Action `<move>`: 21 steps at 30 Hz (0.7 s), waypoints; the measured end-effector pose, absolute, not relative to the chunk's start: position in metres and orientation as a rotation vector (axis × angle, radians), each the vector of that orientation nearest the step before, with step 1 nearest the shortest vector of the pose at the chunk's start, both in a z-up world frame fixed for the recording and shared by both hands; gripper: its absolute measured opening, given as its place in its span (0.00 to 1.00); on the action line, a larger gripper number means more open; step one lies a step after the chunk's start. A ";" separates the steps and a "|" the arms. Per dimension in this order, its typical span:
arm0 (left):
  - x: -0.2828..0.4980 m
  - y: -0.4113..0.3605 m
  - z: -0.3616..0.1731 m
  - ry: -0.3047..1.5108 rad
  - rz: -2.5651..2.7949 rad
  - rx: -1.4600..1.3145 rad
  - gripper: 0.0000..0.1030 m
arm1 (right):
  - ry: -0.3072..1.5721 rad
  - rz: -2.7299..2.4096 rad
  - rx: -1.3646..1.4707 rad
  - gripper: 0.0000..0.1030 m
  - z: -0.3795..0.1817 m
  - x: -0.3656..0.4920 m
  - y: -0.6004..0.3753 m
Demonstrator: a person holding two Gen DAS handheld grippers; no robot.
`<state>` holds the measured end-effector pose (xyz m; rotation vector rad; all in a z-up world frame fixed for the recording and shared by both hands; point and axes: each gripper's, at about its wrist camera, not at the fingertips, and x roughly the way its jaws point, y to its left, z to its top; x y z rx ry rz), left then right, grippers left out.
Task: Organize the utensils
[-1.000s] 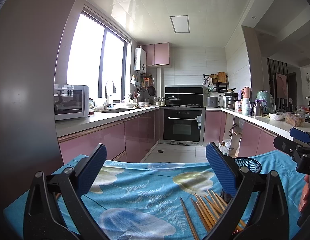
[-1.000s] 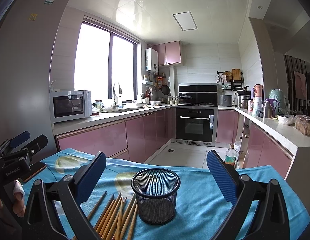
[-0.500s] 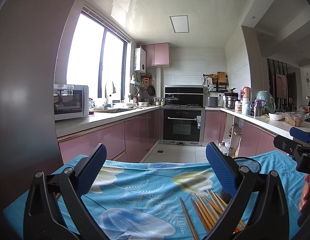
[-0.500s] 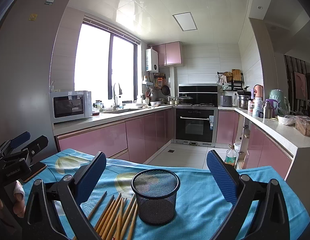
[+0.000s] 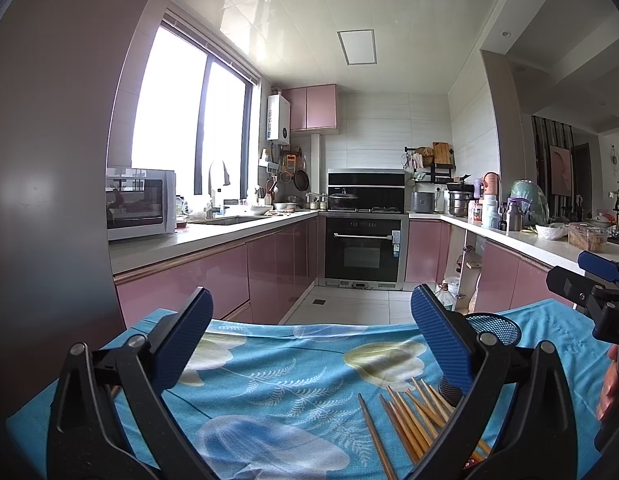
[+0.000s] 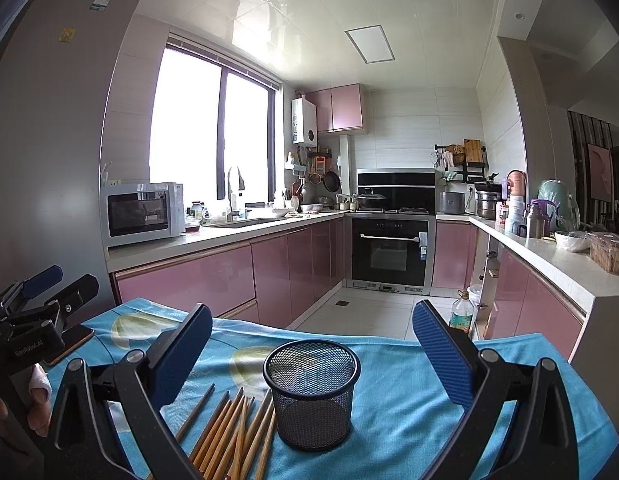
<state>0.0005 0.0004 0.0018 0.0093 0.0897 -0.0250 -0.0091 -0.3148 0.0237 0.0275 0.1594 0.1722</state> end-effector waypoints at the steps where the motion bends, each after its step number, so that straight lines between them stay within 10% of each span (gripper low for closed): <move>1: 0.001 0.000 0.002 0.091 -0.027 0.008 0.95 | 0.159 0.174 0.027 0.94 0.024 -0.009 -0.315; 21: 0.007 0.004 -0.003 0.110 -0.040 0.003 0.95 | 0.163 0.187 0.026 0.94 0.027 -0.009 -0.316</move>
